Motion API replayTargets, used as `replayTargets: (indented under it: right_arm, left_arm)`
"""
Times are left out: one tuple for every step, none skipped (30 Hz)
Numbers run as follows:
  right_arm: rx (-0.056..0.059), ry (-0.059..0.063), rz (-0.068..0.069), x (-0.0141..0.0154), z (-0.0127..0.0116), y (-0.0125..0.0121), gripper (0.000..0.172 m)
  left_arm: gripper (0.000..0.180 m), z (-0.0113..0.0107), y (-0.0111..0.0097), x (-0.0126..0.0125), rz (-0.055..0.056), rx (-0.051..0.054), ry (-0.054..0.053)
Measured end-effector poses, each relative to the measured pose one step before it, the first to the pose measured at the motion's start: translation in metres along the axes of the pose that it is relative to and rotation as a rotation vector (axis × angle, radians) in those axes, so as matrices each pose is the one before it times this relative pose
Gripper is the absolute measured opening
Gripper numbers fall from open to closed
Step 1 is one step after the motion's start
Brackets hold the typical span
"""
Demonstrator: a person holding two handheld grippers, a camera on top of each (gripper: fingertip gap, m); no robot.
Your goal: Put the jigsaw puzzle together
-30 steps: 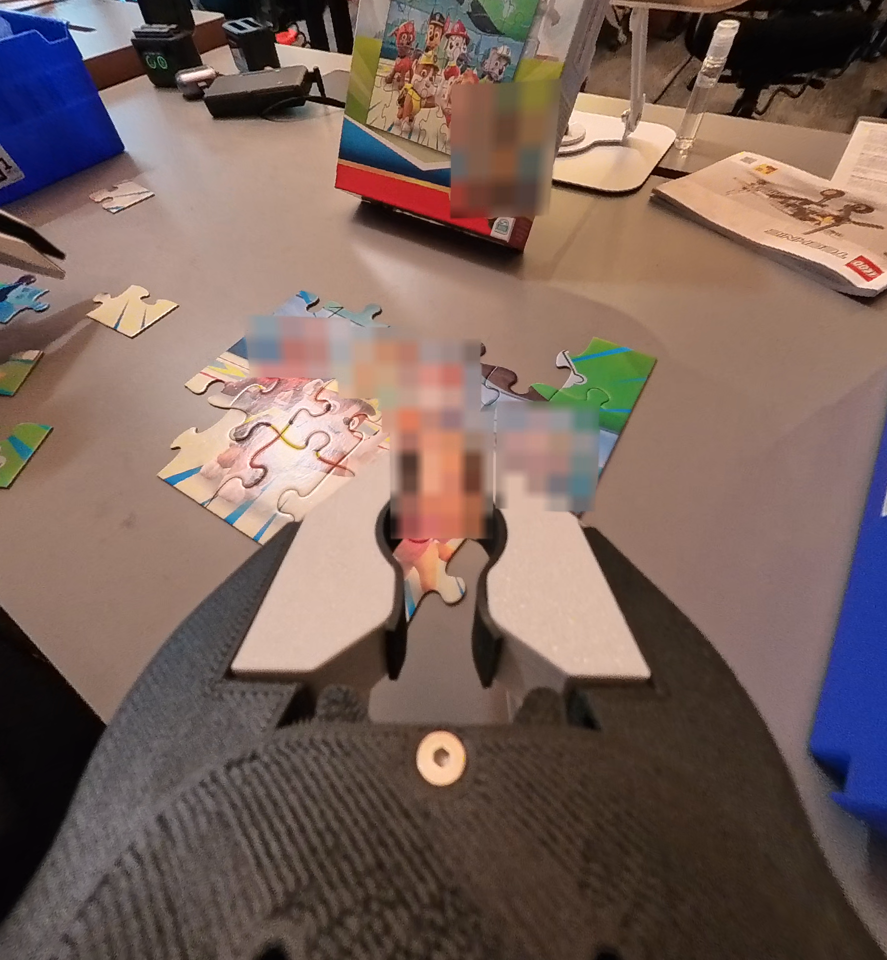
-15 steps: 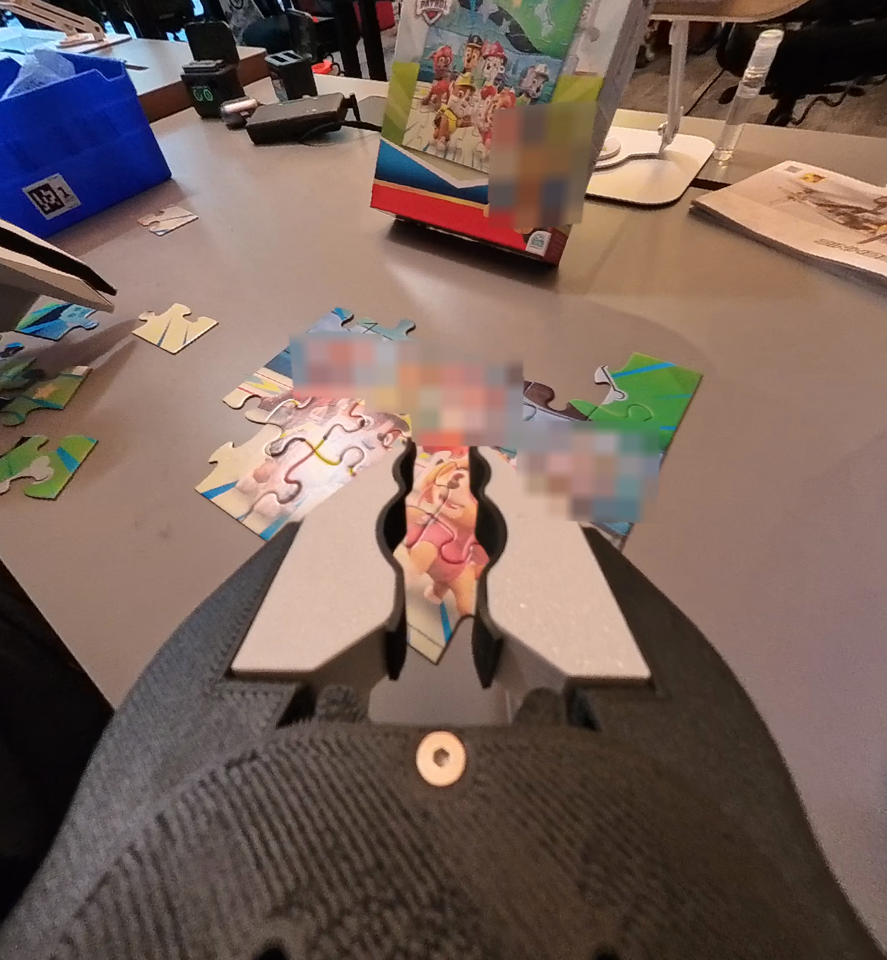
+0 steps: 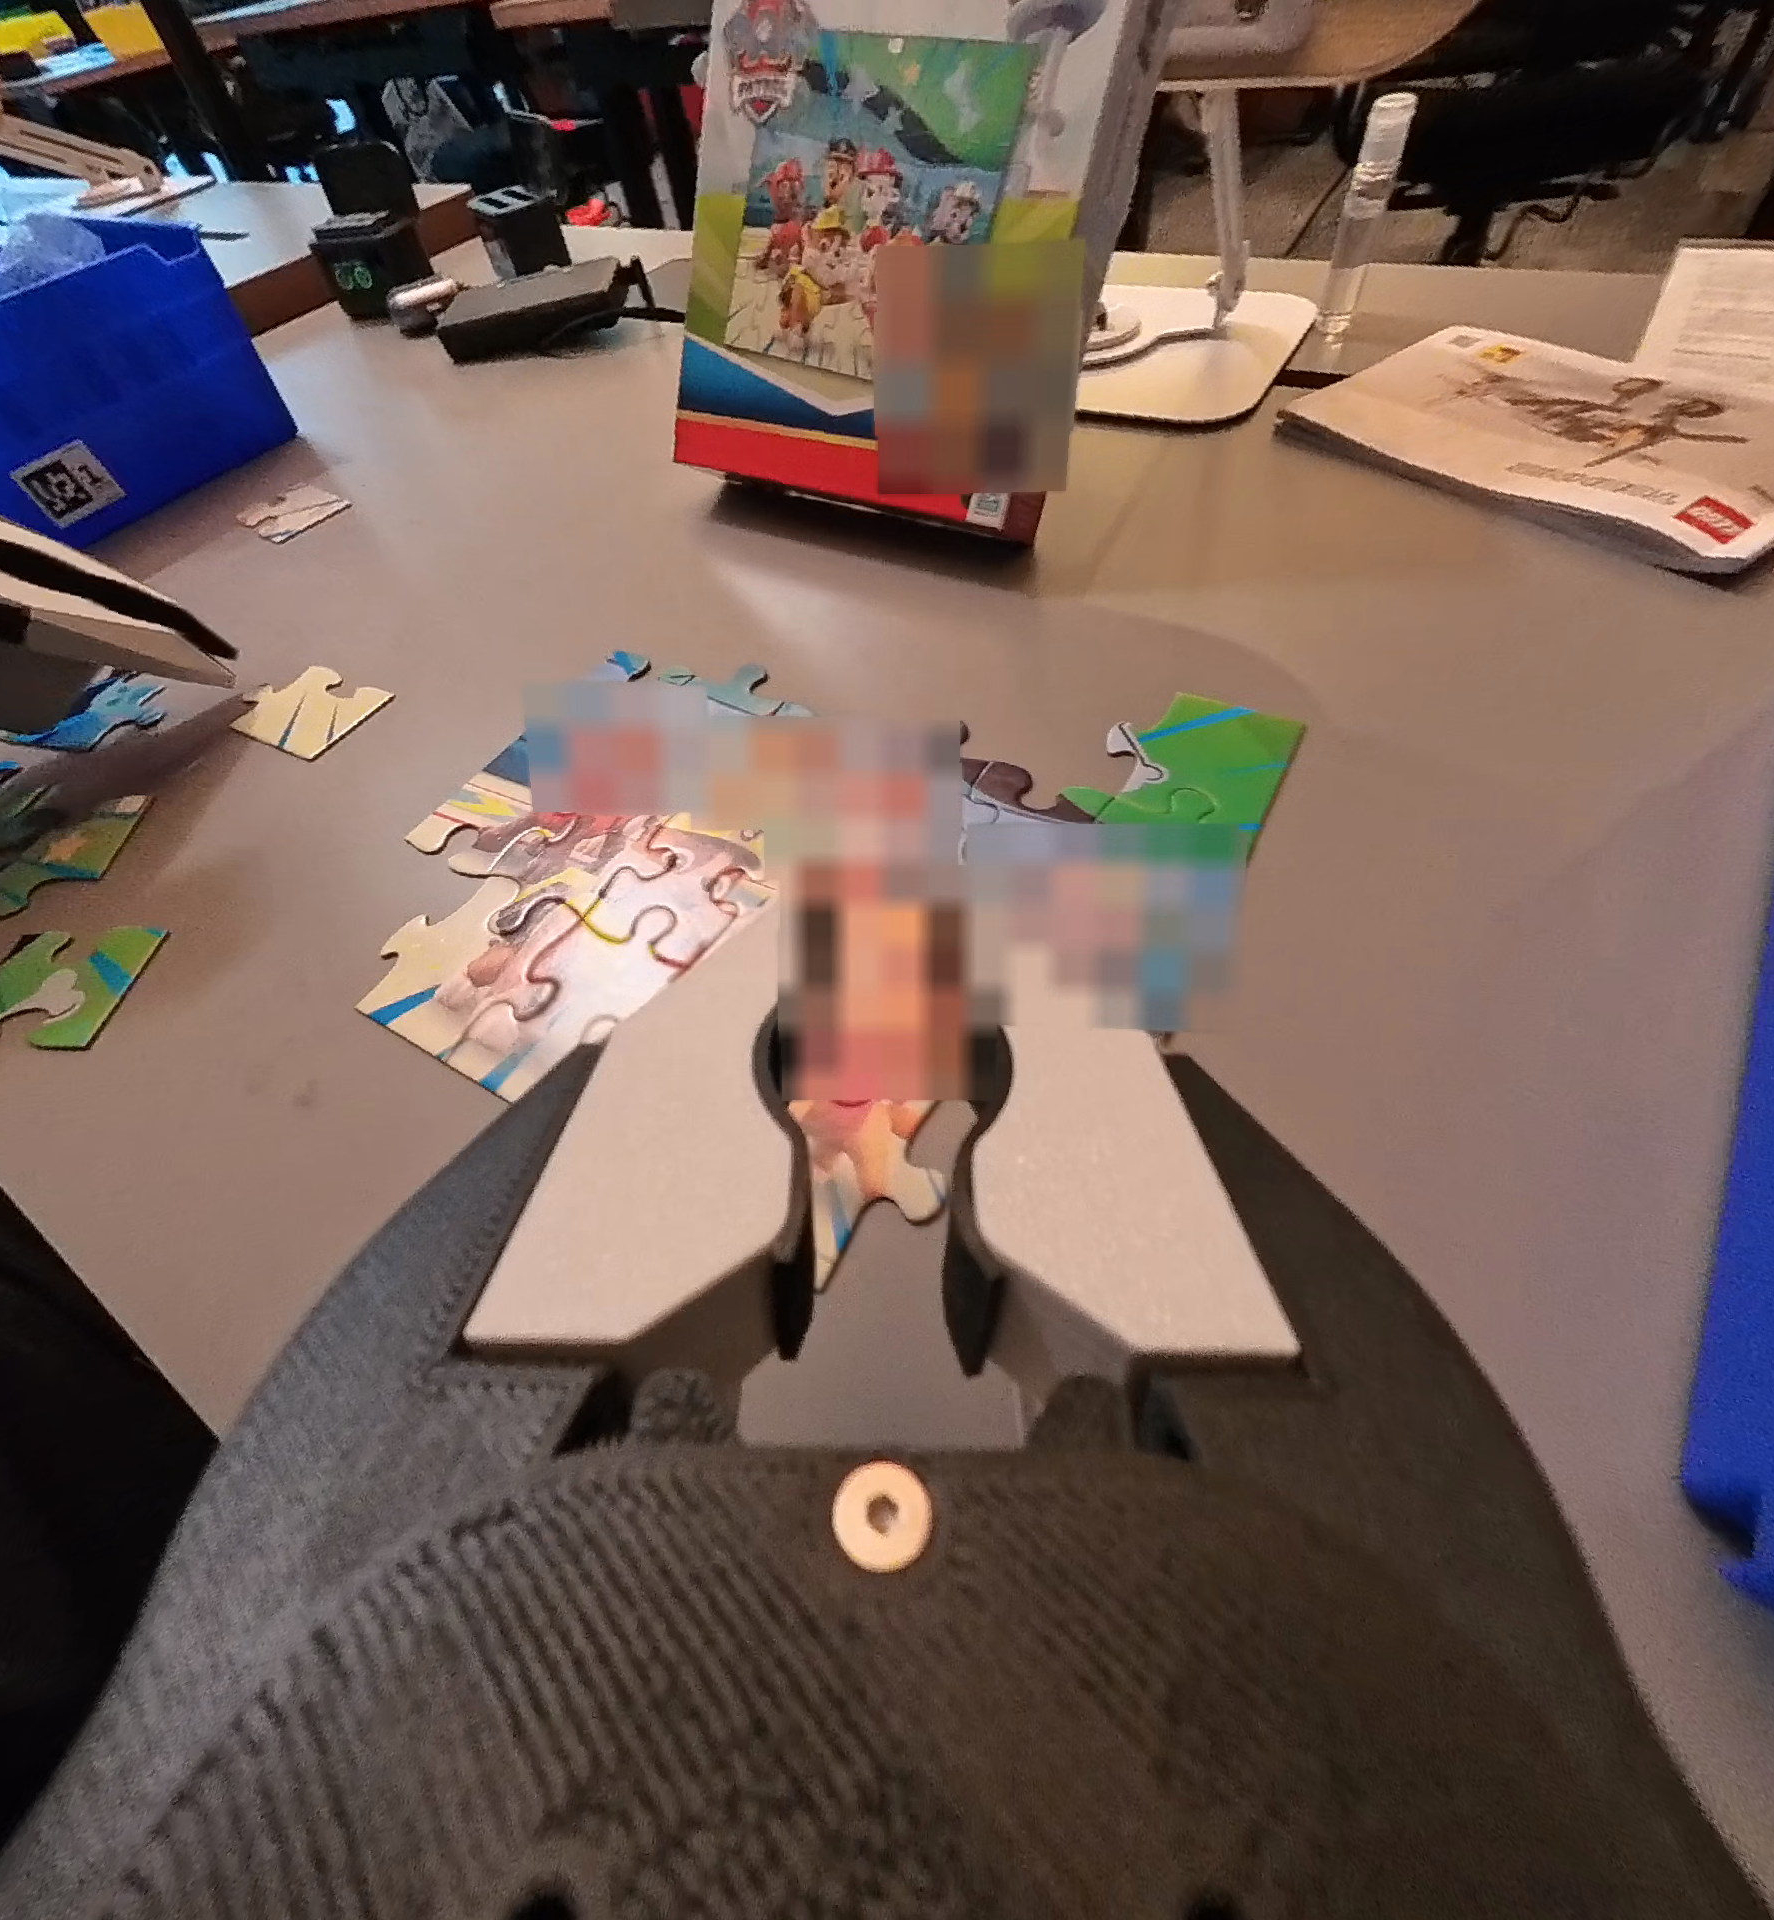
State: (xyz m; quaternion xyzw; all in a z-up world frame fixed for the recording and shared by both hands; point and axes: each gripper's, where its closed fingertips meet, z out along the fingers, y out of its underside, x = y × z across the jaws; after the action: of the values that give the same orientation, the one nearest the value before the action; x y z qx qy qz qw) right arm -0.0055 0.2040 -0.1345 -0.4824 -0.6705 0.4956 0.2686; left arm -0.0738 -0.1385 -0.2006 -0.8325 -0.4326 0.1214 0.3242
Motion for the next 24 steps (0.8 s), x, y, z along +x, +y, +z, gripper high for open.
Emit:
replayTargets:
  right_arm:
    - [0.0014, 0.0102, 0.0031, 0.00332, -0.00225, 0.00025, 0.018]
    - [0.0009, 0.014, -0.0007, 0.00385, -0.00247, 0.00009, 0.018]
    - [0.0011, 0.0165, -0.0031, 0.00432, -0.00266, -0.00028, 0.018]
    - [0.0011, 0.0175, -0.0039, 0.00468, -0.0029, -0.00051, 0.018]
    - [0.0016, 0.0181, -0.0038, 0.00511, -0.00321, -0.00088, 0.018]
    - [0.0036, 0.0179, -0.0026, 0.00528, -0.00336, -0.00148, 0.017]
    - [0.0057, 0.0148, 0.0004, 0.00496, -0.00334, -0.00172, 0.018]
    - [0.0066, 0.0109, 0.0031, 0.00429, -0.00318, -0.00178, 0.017]
    - [0.0065, 0.0078, 0.0045, 0.00371, -0.00271, -0.00163, 0.017]
    - [0.0059, 0.0052, 0.0053, 0.00291, -0.00227, -0.00129, 0.017]
    - [0.0051, 0.0025, 0.0058, 0.00209, -0.00161, -0.0009, 0.017]
    - [0.0048, -0.0004, 0.0064, 0.00118, -0.00105, -0.00063, 0.017]
    - [0.0037, -0.003, 0.0061, 0.00021, -0.00041, -0.00027, 0.016]
    - [0.0017, -0.0034, 0.0045, -0.00018, 0.00008, 0.00014, 0.016]
    - [-0.0001, -0.0026, 0.0021, -0.00057, 0.00052, 0.00047, 0.016]
    - [-0.0019, -0.002, -0.0002, -0.00073, 0.00075, 0.00075, 0.016]
    - [-0.0028, -0.0018, -0.0018, -0.00092, 0.00099, 0.0008, 0.016]
    - [-0.0023, -0.0018, -0.003, -0.00109, 0.00089, 0.00048, 0.016]
    - [-0.0018, -0.0014, -0.0037, -0.00099, 0.00089, 0.00031, 0.016]
    - [-0.0017, -0.0007, -0.004, -0.00091, 0.00075, 0.00014, 0.016]
    - [-0.0015, -0.0002, -0.0036, -0.0006, 0.00058, 0.00015, 0.016]
    - [-0.0011, -0.0005, -0.0025, -0.00054, 0.00051, 0.0, 0.016]
    - [-0.0006, -0.0012, -0.001, -0.00038, 0.00038, 0.00006, 0.016]
    - [-0.0001, -0.0013, 0.0, -0.00045, 0.00017, -0.00002, 0.016]
  left_arm:
    - [0.014, 0.00134, -0.00051, 0.00019, 0.0009, -0.0006, 0.0048]
    - [0.014, 0.00125, -0.00006, 0.00025, 0.0008, -0.0035, 0.0038]
    - [0.014, 0.00114, 0.0005, 0.00011, 0.0015, -0.0057, 0.0024]
    - [0.015, 0.00099, 0.00093, -0.00006, 0.0023, -0.007, 0.0004]
    - [0.015, 0.00083, 0.00109, 0.0001, 0.0031, -0.0059, -0.0001]
    - [0.015, 0.00067, 0.0011, 0.00044, 0.0027, -0.0051, 0.0007]
    - [0.015, 0.00066, 0.00127, 0.00042, 0.0017, -0.0052, 0.0013]
    - [0.015, 0.00063, 0.00113, 0.0003, 0.0006, -0.0052, 0.0002]
    - [0.015, 0.00061, 0.00091, 0.00026, 0.0003, -0.0038, 0.0003]
    - [0.015, 0.00025, 0.00014, 0.00027, -0.0012, 0.0008, 0.0011]
    - [0.015, 0.00002, -0.0001, 0.00014, -0.002, 0.0009, 0.0015]
    - [0.015, 0.00003, 0.00007, -0.00015, -0.0022, -0.0001, 0.0005]
    - [0.015, 0.00005, 0.00004, -0.00034, -0.0021, 0.0001, -0.0009]
    - [0.015, -0.00008, 0.00002, 0.00002, -0.0024, 0.0008, 0.0006]
    - [0.015, 0.00006, 0.00007, 0.00013, -0.0017, 0.0004, -0.0003]
    - [0.015, -0.00008, 0.00013, 0.00013, 0.0, 0.0002, -0.001]
    - [0.015, -0.00011, 0.00025, 0.00028, 0.0011, -0.0008, -0.0009]
    - [0.015, -0.00018, 0.0004, 0.00021, 0.001, -0.0019, -0.0014]
    - [0.015, -0.00025, 0.00035, 0.0004, 0.0011, -0.0023, -0.0006]
    - [0.015, -0.0002, 0.00024, 0.00015, 0.0016, -0.0017, -0.0012]
    - [0.015, -0.00015, 0.00032, 0.00012, 0.0014, -0.0015, -0.0009]
    - [0.015, -0.0002, 0.00017, 0.00016, 0.0002, -0.001, -0.0003]
    - [0.015, -0.00008, 0.00017, 0.00026, -0.0005, -0.0011, 0.0007]
    - [0.015, -0.00001, 0.00024, 0.00035, -0.0005, -0.0006, 0.0009]
